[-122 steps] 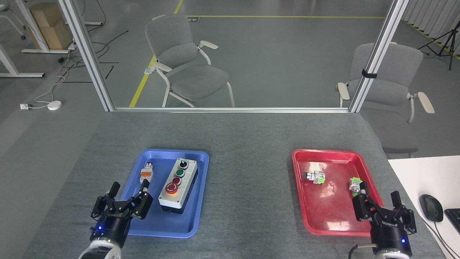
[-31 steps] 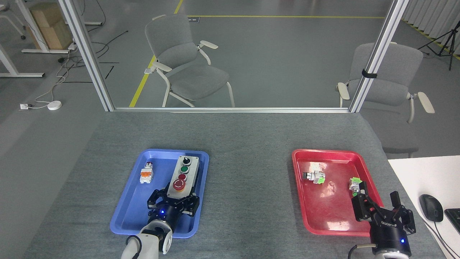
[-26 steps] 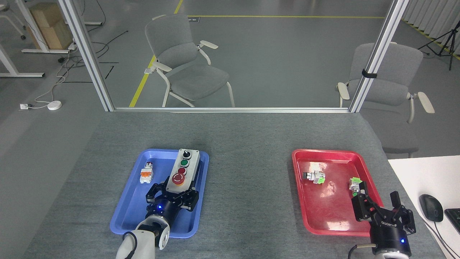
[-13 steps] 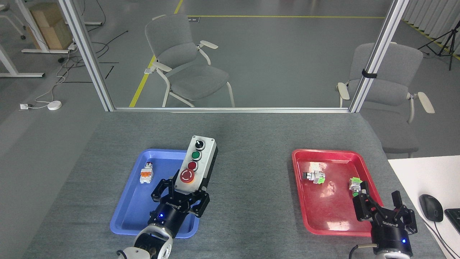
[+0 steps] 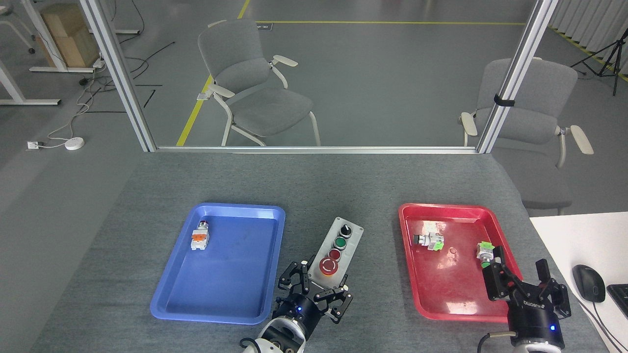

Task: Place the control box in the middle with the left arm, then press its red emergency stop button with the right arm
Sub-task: 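Lift and carry the control box out of the tray to the table middle, then release the control box and pull the left gripper back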

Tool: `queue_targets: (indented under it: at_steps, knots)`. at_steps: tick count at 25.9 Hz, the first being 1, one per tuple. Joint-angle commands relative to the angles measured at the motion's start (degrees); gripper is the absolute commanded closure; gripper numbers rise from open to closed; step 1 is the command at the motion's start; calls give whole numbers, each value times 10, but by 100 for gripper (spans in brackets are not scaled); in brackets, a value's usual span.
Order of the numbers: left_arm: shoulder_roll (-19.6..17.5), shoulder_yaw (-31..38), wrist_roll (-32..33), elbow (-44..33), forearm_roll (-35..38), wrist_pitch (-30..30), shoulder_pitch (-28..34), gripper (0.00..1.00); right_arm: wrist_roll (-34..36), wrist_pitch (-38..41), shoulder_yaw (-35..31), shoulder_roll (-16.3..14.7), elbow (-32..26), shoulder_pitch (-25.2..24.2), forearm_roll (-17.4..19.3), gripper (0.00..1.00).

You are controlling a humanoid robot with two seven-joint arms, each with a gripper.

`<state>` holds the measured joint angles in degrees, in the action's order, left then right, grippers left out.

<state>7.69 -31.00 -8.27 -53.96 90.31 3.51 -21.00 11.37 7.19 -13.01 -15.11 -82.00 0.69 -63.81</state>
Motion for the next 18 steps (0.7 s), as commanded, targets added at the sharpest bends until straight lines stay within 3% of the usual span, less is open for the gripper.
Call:
queue_targets:
  at_steps: [1, 10, 11, 12, 13, 14, 16, 18]
  knots:
    - [3, -31, 1, 69, -1, 19, -23, 100, 0, 0, 0, -3, 0, 0, 0, 1]
    - [3, -32, 2, 75, -7, 18, -26, 100, 1, 1, -4, -9, 0, -2, 0, 1]
    - [3, -32, 3, 75, -12, 17, -26, 78, 1, 2, -12, -10, 0, -1, 0, 1]
    - [2, -32, 3, 77, -18, 18, -26, 45, 1, 3, -20, -11, 0, -2, 0, 1]
    - [2, -32, 3, 77, -26, 19, -26, 31, 3, 3, -23, -11, 0, -2, 0, 1]
    - [2, -32, 2, 76, -31, 19, -26, 27, 4, 3, -24, -11, 0, -3, 0, 1]
    - [2, -33, 2, 71, -36, 19, -24, 4, 4, 1, -26, -12, 0, -3, 0, 1]
    - [2, -33, 2, 46, -37, 9, -16, 3, 2, 1, -26, -15, 1, -3, 0, 1]
